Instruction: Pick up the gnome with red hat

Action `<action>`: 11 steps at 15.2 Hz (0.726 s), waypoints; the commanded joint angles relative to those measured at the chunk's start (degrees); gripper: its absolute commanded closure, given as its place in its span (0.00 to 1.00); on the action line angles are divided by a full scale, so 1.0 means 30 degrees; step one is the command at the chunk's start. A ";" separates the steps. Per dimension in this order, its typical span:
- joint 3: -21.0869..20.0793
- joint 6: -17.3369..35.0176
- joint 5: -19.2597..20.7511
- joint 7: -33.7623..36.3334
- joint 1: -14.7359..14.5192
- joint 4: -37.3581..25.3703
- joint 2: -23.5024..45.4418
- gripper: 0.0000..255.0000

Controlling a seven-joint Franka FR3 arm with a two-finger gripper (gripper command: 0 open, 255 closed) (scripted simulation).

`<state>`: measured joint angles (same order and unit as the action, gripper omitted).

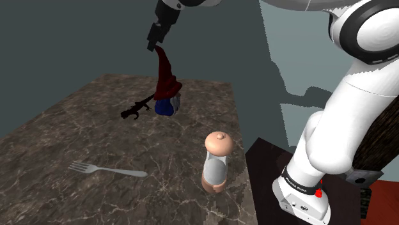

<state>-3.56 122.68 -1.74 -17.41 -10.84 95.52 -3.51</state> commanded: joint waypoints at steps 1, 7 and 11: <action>0.0008 0.0670 -0.0028 -0.0044 0.0004 0.0762 -0.0107 0.00; 0.0004 0.0675 -0.0028 -0.0037 0.0001 0.0794 -0.0134 1.00; 0.0002 0.0691 -0.0027 -0.0035 -0.0001 0.0817 -0.0142 1.00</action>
<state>-3.55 124.76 -1.82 -17.52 -10.84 97.93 -3.97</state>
